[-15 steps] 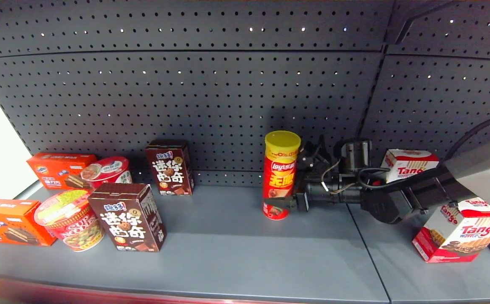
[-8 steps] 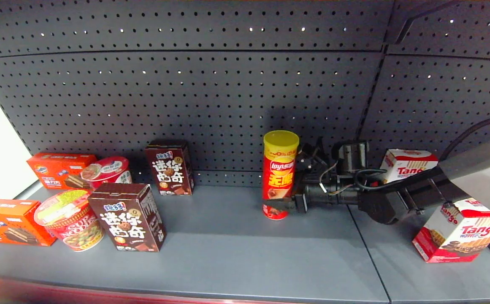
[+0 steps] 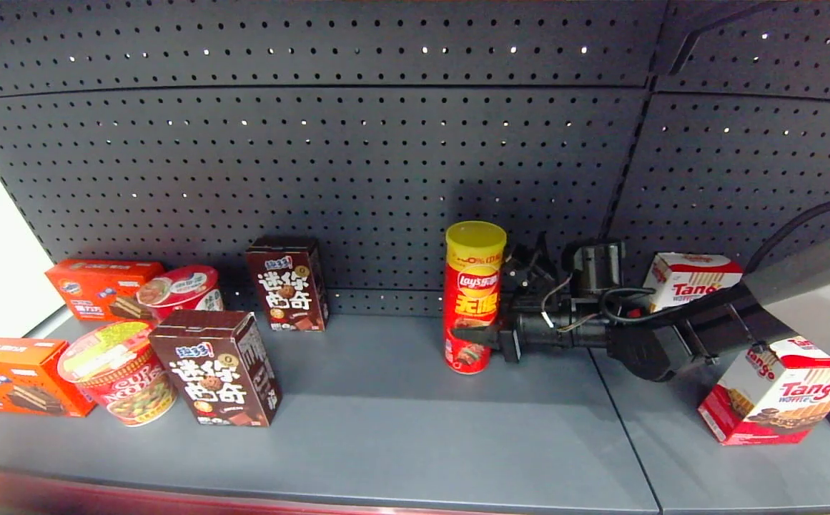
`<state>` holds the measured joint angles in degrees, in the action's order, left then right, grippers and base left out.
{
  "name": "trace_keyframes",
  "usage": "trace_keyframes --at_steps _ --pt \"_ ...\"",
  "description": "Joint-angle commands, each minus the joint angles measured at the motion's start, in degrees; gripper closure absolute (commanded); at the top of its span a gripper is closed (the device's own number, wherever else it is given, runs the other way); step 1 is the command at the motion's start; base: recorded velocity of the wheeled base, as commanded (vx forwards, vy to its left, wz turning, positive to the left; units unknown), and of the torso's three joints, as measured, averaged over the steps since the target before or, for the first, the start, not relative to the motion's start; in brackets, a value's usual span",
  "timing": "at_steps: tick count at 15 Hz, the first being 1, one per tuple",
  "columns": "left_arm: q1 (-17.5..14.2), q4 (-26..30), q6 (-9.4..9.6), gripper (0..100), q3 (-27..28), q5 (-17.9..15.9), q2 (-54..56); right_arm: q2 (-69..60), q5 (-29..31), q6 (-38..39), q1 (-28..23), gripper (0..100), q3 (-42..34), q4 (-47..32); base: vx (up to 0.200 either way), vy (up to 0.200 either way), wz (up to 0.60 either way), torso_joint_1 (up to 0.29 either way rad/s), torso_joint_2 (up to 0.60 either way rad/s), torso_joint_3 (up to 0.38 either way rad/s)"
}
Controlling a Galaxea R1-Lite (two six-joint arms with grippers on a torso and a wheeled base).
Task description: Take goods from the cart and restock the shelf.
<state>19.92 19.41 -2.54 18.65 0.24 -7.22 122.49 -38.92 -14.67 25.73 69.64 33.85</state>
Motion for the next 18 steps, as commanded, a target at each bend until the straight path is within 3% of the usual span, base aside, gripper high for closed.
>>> trace_keyframes --at_steps 1,9,18 --pt "-0.1 0.0 -0.01 100 0.0 0.0 0.2 -0.4 0.0 0.0 0.0 100 -0.1 0.0 0.0 0.0 0.0 0.0 0.0 0.0" --pt "-0.1 0.0 -0.01 100 -0.3 0.2 0.7 -3.0 0.1 0.2 0.4 100 -1.4 0.0 0.0 0.0 0.0 0.0 0.0 0.0" --pt "-0.9 0.2 0.07 100 -1.7 1.2 4.1 -17.2 0.1 0.3 1.2 100 -12.8 -0.2 0.0 0.0 0.0 0.0 0.0 0.0"
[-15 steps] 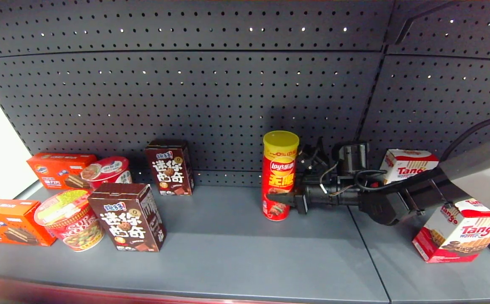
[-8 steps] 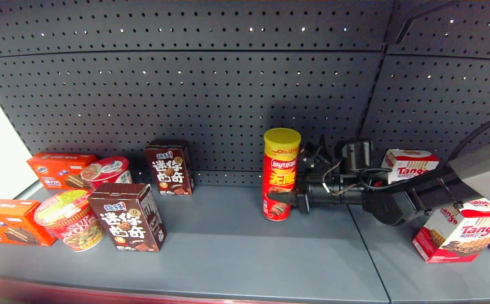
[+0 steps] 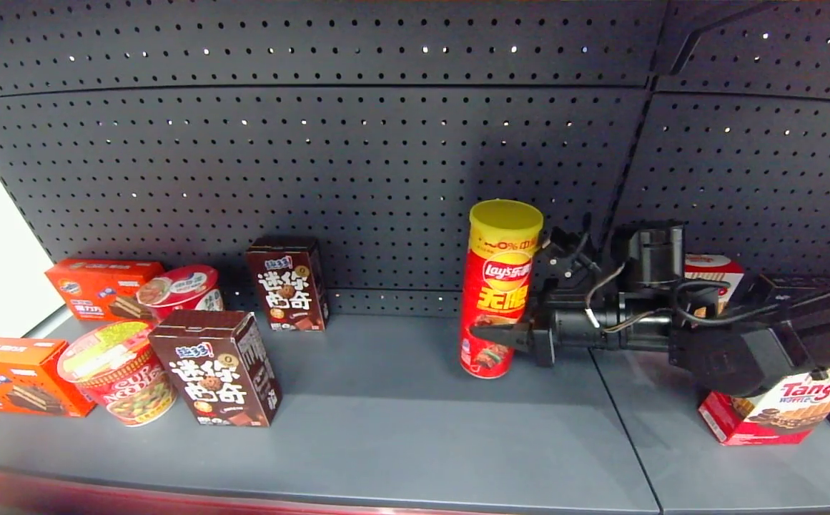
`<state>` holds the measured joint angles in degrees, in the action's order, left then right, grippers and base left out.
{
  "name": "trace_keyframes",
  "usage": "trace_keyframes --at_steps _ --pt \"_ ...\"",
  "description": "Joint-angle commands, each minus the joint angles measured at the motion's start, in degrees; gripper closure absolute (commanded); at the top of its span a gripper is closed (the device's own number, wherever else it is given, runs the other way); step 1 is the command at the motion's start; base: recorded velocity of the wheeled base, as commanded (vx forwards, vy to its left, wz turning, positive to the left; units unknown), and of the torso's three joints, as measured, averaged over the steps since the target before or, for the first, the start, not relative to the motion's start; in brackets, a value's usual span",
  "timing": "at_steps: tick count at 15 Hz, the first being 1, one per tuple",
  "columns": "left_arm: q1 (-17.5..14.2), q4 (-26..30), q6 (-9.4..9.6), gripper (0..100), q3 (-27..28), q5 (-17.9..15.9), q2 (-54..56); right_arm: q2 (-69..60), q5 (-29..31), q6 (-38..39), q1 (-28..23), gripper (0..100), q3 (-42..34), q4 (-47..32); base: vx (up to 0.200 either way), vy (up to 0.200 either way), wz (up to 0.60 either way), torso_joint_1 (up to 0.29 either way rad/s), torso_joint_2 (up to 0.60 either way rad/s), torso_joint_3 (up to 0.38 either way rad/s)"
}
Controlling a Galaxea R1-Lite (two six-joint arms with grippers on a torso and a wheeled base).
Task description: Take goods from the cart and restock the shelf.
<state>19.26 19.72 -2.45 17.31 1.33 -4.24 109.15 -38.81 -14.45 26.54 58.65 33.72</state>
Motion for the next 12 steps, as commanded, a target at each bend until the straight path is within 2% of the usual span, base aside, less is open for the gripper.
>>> trace_keyframes --at_steps 1,4,7,12 --pt "-0.6 0.8 -0.01 100 -0.2 0.1 1.5 -5.8 0.1 0.0 1.1 100 -3.2 -0.1 0.0 0.0 0.0 0.0 0.0 0.0" --pt "-0.6 1.3 -0.01 100 0.1 0.1 1.6 -10.8 2.6 0.5 1.8 100 -7.7 -0.6 0.0 0.0 0.0 0.0 0.0 0.0" --pt "-0.6 1.2 -0.01 100 0.3 0.1 1.5 -17.0 2.7 0.9 1.8 100 -13.6 -1.3 0.0 0.0 0.0 0.0 0.0 0.0" --pt "-0.8 1.1 0.25 100 0.9 0.2 1.4 -22.5 2.7 1.0 2.8 100 -18.7 -0.8 0.0 0.0 0.0 0.0 0.0 0.0"
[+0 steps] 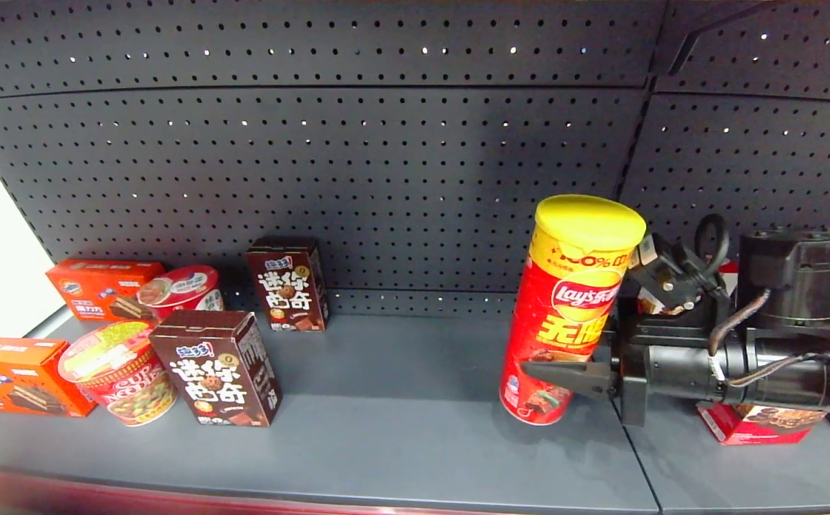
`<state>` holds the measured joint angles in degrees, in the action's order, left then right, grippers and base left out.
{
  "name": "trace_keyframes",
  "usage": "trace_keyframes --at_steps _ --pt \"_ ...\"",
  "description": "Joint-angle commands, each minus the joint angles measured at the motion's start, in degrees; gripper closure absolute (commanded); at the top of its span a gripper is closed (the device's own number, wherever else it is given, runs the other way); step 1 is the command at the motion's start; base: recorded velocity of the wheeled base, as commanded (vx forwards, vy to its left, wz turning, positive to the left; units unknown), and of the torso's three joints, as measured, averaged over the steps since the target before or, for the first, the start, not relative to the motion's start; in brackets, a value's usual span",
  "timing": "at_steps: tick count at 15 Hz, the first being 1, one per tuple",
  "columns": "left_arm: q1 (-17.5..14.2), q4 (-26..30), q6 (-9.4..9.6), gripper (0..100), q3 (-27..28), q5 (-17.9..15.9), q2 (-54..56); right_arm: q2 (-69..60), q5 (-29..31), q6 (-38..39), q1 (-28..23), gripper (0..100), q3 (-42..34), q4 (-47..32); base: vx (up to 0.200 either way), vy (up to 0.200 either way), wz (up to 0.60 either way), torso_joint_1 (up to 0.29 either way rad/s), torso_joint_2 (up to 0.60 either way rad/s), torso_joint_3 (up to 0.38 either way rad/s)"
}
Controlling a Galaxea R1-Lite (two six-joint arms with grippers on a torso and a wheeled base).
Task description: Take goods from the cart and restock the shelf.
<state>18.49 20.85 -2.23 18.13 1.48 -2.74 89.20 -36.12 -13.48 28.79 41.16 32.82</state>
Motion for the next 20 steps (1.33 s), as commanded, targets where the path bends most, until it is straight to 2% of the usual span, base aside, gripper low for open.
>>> trace_keyframes --at_steps 1,8,13,20 --pt "-0.2 0.0 0.03 100 0.2 0.0 -0.2 -3.0 0.0 0.0 1.0 100 -1.5 0.1 0.0 0.0 0.0 0.0 0.0 0.0" --pt "-0.3 0.0 0.03 100 2.3 0.0 -1.5 -4.0 -0.1 0.0 2.1 100 -3.0 0.9 0.0 0.0 0.0 0.0 0.0 0.0" --pt "-0.3 0.1 0.03 100 3.0 0.0 -2.0 -5.5 -0.2 0.0 4.4 100 -8.0 3.0 0.0 0.0 0.0 0.0 0.0 0.0" --pt "-0.3 0.1 0.03 100 3.1 0.0 -2.0 -7.4 -0.3 0.0 4.4 100 -14.3 3.4 0.0 0.0 0.0 0.0 0.0 0.0"
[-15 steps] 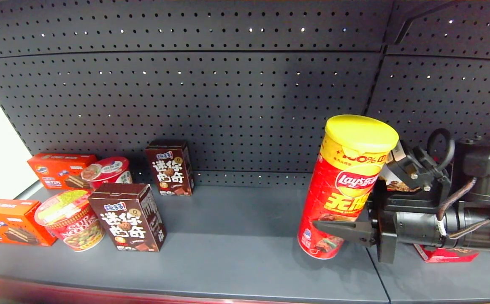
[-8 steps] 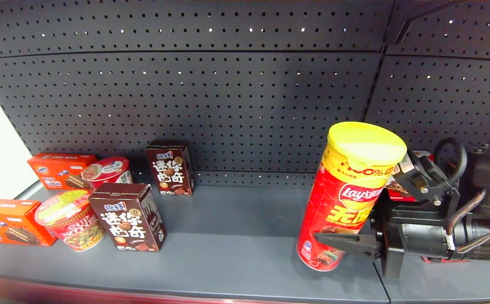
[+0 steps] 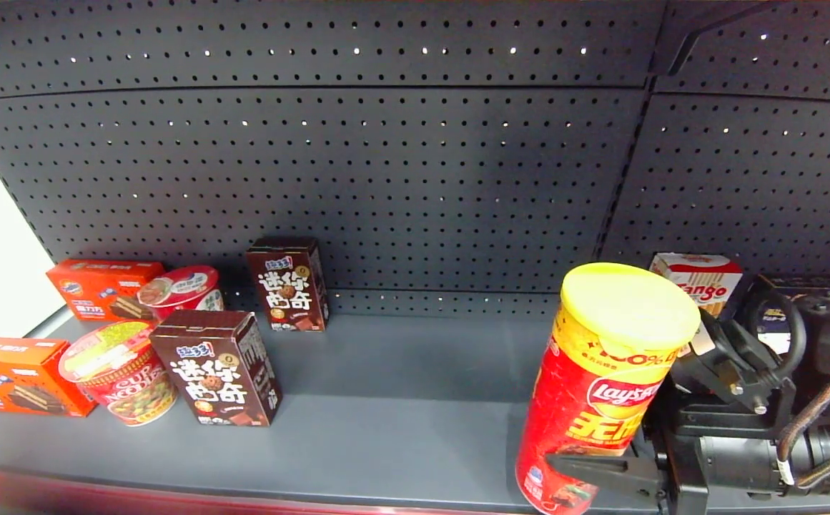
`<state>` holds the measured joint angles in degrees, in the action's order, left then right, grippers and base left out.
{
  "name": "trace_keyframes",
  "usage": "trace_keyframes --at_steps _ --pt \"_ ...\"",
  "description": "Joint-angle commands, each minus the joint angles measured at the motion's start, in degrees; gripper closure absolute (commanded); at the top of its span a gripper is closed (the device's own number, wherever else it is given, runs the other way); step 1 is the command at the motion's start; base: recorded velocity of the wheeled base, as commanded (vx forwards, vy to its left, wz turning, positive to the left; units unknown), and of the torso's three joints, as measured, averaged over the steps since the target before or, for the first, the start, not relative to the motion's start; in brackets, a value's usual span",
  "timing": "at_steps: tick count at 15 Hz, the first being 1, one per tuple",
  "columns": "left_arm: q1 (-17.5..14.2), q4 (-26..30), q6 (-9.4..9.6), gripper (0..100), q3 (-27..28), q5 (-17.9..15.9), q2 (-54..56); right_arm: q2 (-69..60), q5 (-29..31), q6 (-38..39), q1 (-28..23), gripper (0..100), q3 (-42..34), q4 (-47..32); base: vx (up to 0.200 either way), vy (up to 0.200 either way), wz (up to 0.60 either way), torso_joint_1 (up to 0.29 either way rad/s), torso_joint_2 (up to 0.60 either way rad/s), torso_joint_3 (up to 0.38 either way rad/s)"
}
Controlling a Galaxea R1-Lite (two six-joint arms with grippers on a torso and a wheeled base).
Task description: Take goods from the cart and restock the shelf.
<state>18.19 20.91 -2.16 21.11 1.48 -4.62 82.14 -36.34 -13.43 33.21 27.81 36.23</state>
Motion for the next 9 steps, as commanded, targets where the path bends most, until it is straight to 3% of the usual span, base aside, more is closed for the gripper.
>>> trace_keyframes --at_steps 1,4,9 --pt "0.0 0.0 -0.04 100 0.3 0.0 -0.3 -0.1 0.0 0.0 -0.1 100 -1.1 0.0 0.0 0.0 0.0 0.0 0.0 0.0" --pt "-0.1 0.1 -0.04 100 1.1 0.1 -0.4 1.2 -0.2 0.0 -0.1 100 -1.1 0.2 0.0 0.0 0.0 0.0 0.0 0.0" --pt "-0.9 0.1 0.05 100 1.6 0.1 -1.2 6.9 -0.3 0.1 -0.7 100 -1.4 7.2 0.0 0.0 0.0 0.0 0.0 0.0"
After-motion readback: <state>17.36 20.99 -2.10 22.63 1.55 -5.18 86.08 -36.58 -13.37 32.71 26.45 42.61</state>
